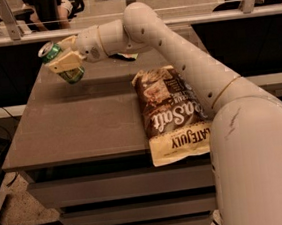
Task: Place green can upright
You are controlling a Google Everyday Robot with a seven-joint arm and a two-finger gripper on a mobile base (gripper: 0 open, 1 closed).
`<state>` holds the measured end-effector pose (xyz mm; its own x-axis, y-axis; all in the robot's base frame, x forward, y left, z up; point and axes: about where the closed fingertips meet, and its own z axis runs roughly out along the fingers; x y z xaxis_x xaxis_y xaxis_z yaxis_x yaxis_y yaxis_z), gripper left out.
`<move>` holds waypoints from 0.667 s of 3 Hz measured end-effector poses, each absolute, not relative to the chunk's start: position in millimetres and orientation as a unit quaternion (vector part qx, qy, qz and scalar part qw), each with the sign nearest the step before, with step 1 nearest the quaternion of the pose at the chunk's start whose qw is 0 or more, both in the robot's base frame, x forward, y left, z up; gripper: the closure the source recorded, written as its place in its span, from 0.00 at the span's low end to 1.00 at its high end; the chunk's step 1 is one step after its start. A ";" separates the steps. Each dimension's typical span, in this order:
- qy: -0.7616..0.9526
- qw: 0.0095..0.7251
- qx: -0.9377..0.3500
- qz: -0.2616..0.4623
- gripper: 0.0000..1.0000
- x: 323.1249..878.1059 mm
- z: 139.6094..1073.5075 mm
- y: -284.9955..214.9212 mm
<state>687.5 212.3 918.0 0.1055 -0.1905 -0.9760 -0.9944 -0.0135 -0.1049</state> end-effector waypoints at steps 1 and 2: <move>0.535 0.465 -0.560 0.430 1.00 687.6 901.5 207.5; 0.545 0.468 -0.536 0.444 1.00 688.5 890.2 200.7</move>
Offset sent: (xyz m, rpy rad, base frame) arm 0.0058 -0.0278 -0.0395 0.0692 0.1357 -0.0890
